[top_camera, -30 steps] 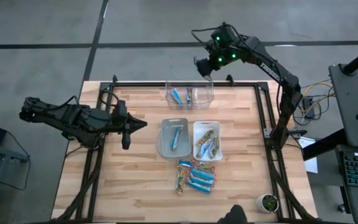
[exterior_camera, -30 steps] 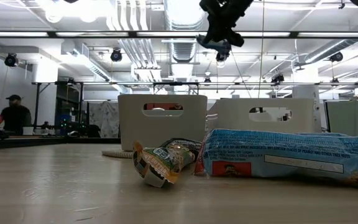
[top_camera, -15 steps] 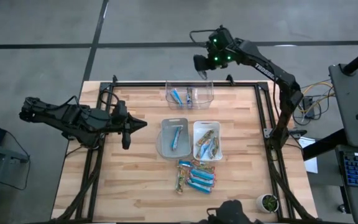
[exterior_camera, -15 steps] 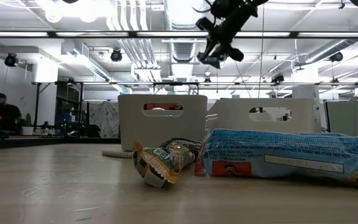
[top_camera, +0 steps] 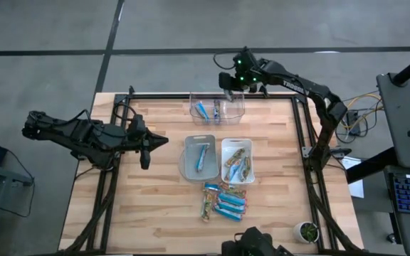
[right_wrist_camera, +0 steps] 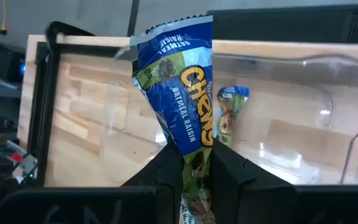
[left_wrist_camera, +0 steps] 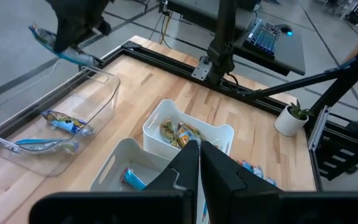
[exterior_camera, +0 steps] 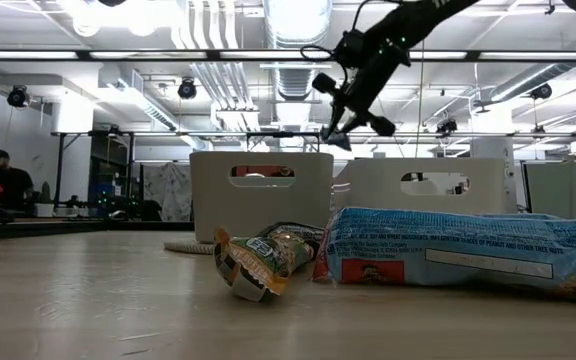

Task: Pick and place Granola Bars by type
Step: Put the blue granola bar into the transparent bin

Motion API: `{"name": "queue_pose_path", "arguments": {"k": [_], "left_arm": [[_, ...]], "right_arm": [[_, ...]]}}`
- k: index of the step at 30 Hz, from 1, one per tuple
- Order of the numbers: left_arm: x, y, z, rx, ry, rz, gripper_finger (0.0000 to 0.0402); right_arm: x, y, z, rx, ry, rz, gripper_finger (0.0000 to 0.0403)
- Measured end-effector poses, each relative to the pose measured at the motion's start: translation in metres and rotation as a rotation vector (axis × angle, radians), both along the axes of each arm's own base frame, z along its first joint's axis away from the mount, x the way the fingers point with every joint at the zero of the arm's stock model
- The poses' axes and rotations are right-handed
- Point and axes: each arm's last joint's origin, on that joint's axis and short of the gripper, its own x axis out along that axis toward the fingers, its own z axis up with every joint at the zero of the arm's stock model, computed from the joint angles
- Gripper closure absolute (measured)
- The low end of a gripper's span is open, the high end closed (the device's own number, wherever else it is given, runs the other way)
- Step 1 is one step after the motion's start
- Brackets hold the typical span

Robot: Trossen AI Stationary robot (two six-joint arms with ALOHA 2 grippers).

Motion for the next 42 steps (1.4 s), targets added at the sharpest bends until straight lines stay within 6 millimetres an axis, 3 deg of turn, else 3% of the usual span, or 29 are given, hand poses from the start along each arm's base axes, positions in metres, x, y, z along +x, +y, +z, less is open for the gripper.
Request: {"name": "queue_pose_path", "arguments": {"k": [7,15,37,42], "left_arm": [[0.002,0.0,-0.001,-0.002,0.007,0.002,0.0402],[0.008,-0.002,-0.005,-0.003,0.027,0.005,0.0402],[0.013,-0.003,-0.008,-0.003,0.04,0.032,0.0402],[0.013,-0.003,-0.008,-0.003,0.04,0.032,0.0402]], "right_arm": [[-0.005,0.003,-0.03,0.055,0.062,-0.048,0.0355],[-0.008,0.005,-0.05,0.089,0.072,-0.082,0.0355],[-0.007,0.006,-0.052,0.104,0.058,-0.111,0.0355],[-0.006,0.007,-0.052,0.111,0.056,-0.105,0.0331]]}}
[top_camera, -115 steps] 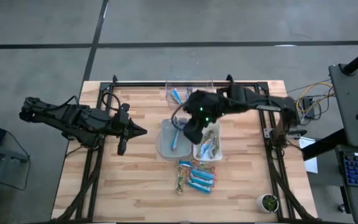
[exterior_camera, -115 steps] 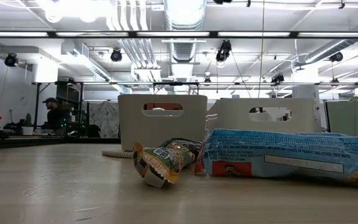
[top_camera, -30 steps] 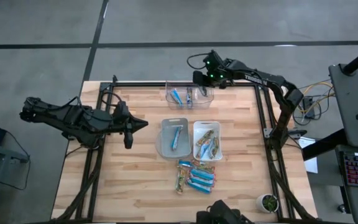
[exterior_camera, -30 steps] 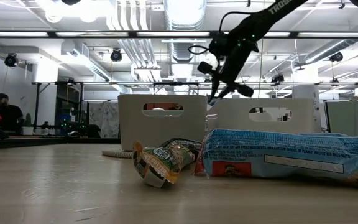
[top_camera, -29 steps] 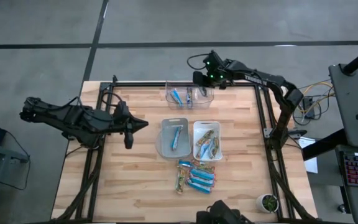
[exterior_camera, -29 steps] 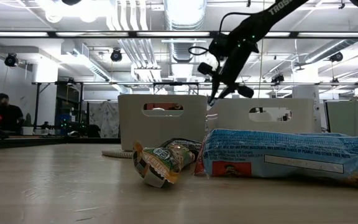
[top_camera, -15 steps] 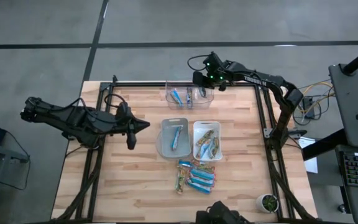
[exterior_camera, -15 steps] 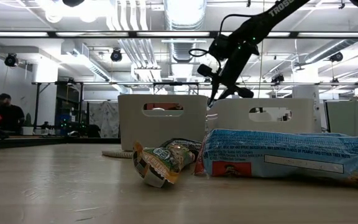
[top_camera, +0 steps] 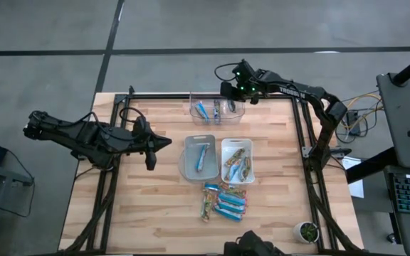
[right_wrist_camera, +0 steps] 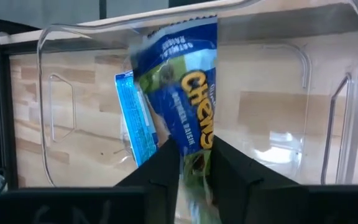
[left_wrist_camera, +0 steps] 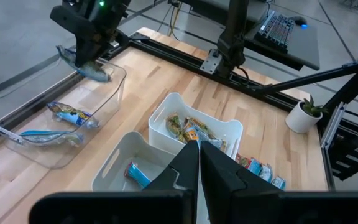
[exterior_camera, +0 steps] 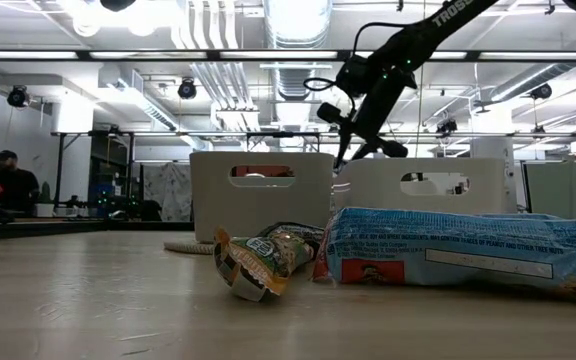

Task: Pick and place Granola Bars by type
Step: Put the blue granola bar into the transparent bin, then put the red granola bar into the gray bin

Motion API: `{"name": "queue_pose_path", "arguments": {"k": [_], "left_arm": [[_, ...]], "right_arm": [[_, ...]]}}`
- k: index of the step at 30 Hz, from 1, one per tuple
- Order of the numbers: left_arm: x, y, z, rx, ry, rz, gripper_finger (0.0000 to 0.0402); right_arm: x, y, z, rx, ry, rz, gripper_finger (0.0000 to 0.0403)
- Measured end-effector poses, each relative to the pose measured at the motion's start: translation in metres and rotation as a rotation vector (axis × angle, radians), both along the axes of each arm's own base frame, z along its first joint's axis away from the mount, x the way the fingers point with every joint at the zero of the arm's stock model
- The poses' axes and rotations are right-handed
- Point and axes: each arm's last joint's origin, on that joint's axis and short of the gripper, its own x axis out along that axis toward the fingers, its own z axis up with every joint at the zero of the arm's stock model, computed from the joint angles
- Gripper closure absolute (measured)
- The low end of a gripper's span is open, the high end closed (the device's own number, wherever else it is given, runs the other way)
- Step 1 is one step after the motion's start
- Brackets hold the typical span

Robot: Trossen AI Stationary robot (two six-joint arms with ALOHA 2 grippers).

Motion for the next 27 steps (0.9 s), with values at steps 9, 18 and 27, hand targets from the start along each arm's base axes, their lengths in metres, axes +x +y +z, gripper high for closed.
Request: {"name": "queue_pose_path", "arguments": {"k": [9,18,27], "left_arm": [[0.0,0.0,0.0,-0.007,-0.002,0.002,0.0402],[0.0,0.0,0.0,-0.014,-0.004,0.003,0.0402],[0.0,0.0,0.0,-0.014,-0.004,0.004,0.0402]], "right_arm": [[0.0,0.007,-0.011,0.028,0.02,-0.001,0.0262],[0.003,0.013,-0.016,0.007,0.037,0.061,0.0251],[0.016,0.022,0.002,-0.086,0.01,0.199,0.031]]}}
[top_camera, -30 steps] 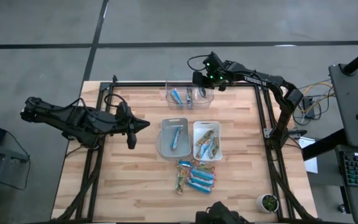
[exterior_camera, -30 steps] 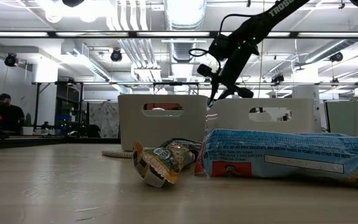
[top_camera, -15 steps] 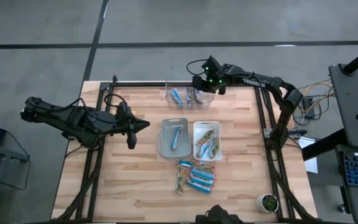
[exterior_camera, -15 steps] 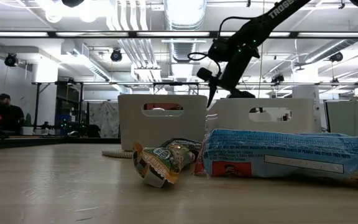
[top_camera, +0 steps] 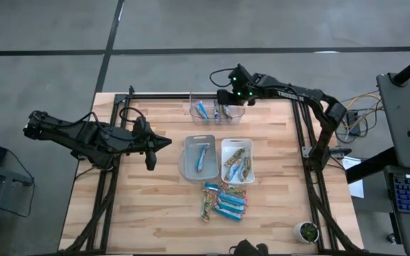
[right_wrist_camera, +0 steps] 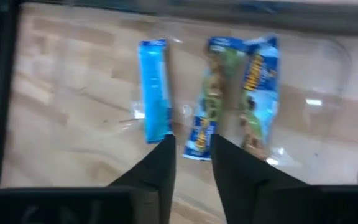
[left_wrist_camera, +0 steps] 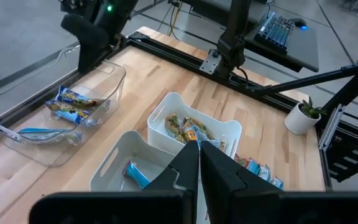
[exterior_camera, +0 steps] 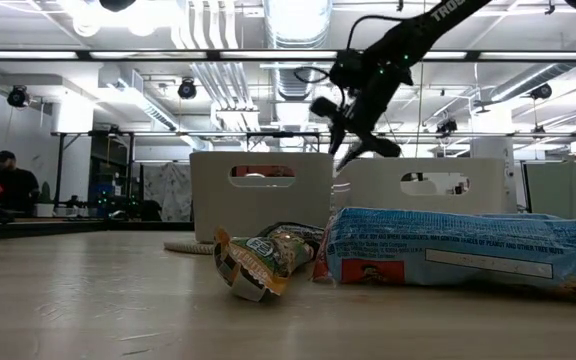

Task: Pick and place Granola Bars by type
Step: Put the red granola bar into the gray bin

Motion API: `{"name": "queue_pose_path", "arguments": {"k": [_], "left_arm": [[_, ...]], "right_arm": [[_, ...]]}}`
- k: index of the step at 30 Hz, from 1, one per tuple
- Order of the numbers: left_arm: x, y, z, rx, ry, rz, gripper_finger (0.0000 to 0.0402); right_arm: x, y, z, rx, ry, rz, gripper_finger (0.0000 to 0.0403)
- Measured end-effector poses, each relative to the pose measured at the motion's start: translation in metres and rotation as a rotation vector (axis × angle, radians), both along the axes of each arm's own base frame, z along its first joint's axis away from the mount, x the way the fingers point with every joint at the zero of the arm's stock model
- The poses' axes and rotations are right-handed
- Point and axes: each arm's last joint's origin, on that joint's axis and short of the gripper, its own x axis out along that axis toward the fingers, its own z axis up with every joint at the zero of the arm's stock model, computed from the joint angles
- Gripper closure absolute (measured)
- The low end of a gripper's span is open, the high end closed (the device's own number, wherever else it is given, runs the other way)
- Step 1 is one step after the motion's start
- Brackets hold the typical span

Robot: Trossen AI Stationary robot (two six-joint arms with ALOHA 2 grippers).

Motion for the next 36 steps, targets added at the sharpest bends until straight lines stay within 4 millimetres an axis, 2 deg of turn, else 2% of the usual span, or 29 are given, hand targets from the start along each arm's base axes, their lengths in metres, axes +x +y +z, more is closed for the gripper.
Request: {"name": "queue_pose_path", "arguments": {"k": [7,11,23,28,36], "left_arm": [[0.0,0.0,0.0,0.0,0.0,0.0,0.0402],[0.0,0.0,0.0,0.0,0.0,-0.001,0.0402],[0.0,0.0,0.0,0.0,0.0,-0.001,0.0402],[0.0,0.0,0.0,-0.001,0.001,-0.003,0.0402],[0.0,0.0,0.0,-0.003,0.001,-0.006,0.0402]], "right_arm": [[0.008,0.017,0.035,-0.117,-0.072,0.153,0.0383],[0.002,0.035,0.061,-0.188,-0.117,0.247,0.0393],[-0.026,0.136,0.13,-0.352,-0.233,0.595,0.0394],[-0.033,0.174,0.145,-0.383,-0.3,0.712,0.0394],[-0.039,0.233,0.154,-0.448,-0.348,0.901,0.0394]]}}
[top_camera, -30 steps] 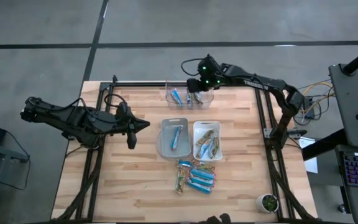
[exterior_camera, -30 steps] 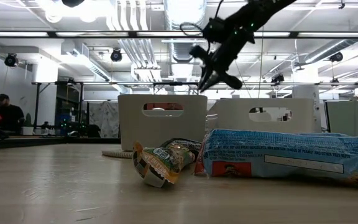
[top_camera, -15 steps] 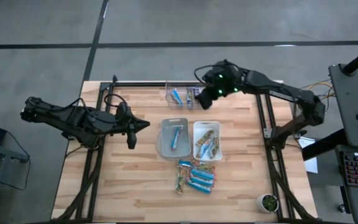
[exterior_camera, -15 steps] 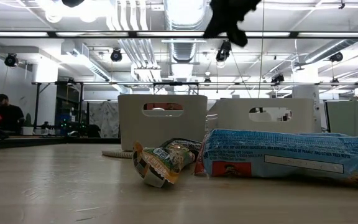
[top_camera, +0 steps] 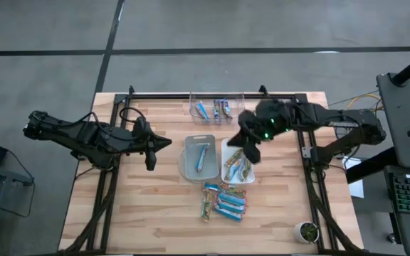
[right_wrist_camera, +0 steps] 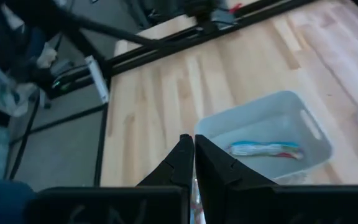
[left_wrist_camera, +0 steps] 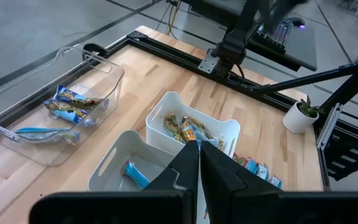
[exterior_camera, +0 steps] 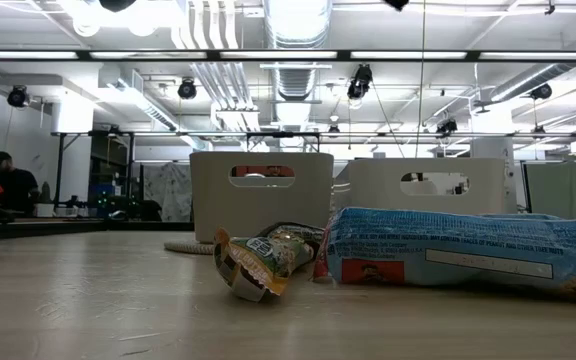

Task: Pick and place Granola Bars by type
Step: Put the red granola bar into the gray bin

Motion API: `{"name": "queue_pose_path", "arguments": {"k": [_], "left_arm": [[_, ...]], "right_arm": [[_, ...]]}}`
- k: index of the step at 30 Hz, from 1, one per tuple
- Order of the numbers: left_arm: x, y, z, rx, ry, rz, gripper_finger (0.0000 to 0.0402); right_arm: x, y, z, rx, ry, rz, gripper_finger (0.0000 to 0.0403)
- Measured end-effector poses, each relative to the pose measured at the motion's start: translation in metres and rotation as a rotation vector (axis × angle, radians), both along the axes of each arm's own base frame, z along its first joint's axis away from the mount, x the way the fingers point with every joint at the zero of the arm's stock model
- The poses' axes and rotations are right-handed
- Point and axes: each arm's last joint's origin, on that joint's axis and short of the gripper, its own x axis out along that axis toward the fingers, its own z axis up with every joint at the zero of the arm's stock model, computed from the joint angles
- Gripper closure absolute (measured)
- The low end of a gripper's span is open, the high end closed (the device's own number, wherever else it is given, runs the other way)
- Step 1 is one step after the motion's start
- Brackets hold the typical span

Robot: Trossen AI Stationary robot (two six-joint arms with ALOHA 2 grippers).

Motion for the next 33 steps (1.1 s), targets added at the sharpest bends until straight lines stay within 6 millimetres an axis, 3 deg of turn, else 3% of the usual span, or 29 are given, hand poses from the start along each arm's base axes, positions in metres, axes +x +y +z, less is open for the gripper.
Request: {"name": "queue_pose_path", "arguments": {"k": [8,16,33], "left_arm": [[0.0,0.0,0.0,0.0,0.0,-0.001,0.0402],[0.0,0.0,0.0,0.015,0.004,-0.008,0.0402],[0.0,-0.001,0.0,0.028,0.013,-0.034,0.0402]], "right_arm": [[-0.006,0.061,-0.003,-0.091,-0.004,0.092,0.0394],[-0.007,0.1,-0.011,-0.068,0.021,0.097,0.0394],[0.02,0.173,-0.072,-0.048,0.24,0.205,0.0394]]}}
